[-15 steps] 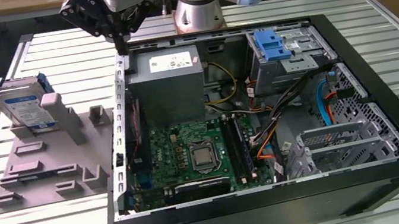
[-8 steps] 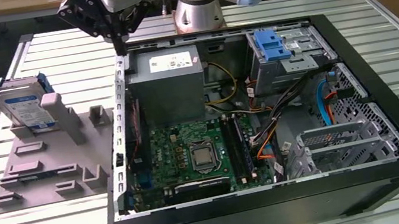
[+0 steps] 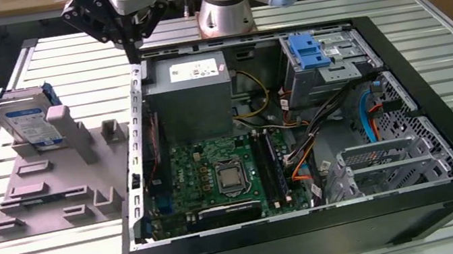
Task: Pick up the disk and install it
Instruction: 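Reach for the disk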
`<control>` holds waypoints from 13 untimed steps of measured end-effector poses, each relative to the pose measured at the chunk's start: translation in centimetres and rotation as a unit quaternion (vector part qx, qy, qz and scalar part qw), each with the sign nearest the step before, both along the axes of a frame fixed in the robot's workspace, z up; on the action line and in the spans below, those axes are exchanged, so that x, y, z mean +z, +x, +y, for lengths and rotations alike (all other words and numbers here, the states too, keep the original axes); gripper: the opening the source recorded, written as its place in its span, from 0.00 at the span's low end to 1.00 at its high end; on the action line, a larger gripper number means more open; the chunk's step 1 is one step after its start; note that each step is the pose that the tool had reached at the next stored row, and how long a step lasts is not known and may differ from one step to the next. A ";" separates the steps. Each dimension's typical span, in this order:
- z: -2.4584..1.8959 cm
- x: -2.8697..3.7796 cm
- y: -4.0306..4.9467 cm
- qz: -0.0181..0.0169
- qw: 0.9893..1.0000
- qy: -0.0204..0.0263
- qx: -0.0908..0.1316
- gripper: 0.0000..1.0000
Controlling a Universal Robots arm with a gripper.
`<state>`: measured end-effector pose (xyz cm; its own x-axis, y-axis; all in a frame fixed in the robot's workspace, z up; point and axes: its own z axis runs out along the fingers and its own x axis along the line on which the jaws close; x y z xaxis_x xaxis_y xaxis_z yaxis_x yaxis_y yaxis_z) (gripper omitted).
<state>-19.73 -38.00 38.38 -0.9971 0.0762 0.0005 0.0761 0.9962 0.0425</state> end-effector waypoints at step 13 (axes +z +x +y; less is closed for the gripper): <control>0.00 -0.10 -0.37 0.003 1.000 0.000 0.000 0.11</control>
<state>-20.10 -38.00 38.27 -0.9971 0.0762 0.0068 0.0764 0.9962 0.0419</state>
